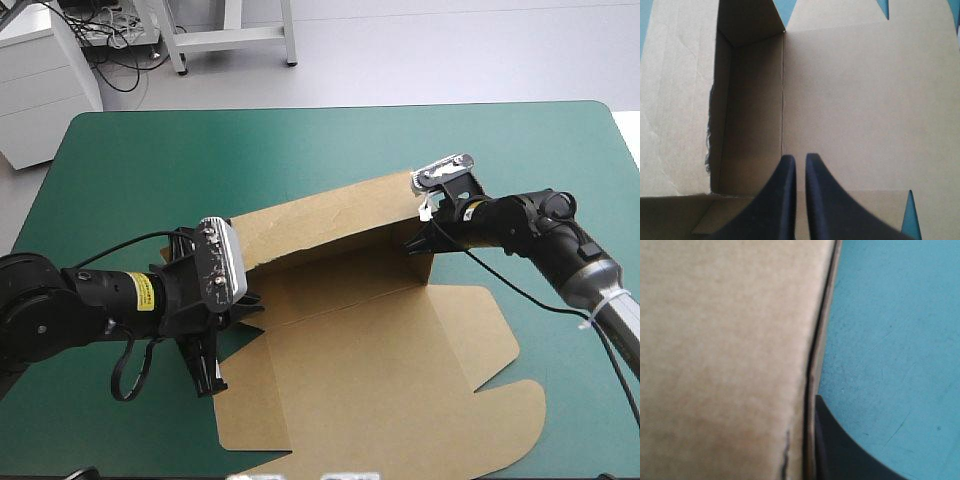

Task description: Fold the box

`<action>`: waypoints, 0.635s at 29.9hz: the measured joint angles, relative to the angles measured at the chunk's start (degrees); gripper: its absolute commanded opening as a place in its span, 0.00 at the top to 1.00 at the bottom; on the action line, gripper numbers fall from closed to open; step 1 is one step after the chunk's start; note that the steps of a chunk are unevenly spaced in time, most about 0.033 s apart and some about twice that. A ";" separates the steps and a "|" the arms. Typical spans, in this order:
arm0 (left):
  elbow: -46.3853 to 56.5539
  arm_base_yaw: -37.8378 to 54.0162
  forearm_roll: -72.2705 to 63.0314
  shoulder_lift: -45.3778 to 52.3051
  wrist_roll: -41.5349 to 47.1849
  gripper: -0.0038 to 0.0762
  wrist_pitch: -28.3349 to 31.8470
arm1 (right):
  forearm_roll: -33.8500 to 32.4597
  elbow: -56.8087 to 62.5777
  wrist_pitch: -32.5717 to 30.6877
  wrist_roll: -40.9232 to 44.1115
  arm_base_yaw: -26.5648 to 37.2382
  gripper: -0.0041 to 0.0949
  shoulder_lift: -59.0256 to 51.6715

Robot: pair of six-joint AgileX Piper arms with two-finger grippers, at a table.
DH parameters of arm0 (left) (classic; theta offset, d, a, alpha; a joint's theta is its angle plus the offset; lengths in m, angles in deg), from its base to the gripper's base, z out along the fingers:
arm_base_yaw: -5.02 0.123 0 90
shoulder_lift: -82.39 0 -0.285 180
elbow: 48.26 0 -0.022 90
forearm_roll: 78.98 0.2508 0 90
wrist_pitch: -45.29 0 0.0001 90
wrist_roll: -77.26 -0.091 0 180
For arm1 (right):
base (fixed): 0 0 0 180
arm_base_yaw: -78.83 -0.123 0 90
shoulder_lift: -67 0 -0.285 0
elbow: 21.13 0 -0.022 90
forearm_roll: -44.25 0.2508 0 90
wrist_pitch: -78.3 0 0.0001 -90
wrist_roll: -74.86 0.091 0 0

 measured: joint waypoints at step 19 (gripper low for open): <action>-9.68 0.00 -2.03 -6.36 5.57 0.98 -3.44 | -1.44 -11.66 -17.73 6.34 3.73 0.98 0.60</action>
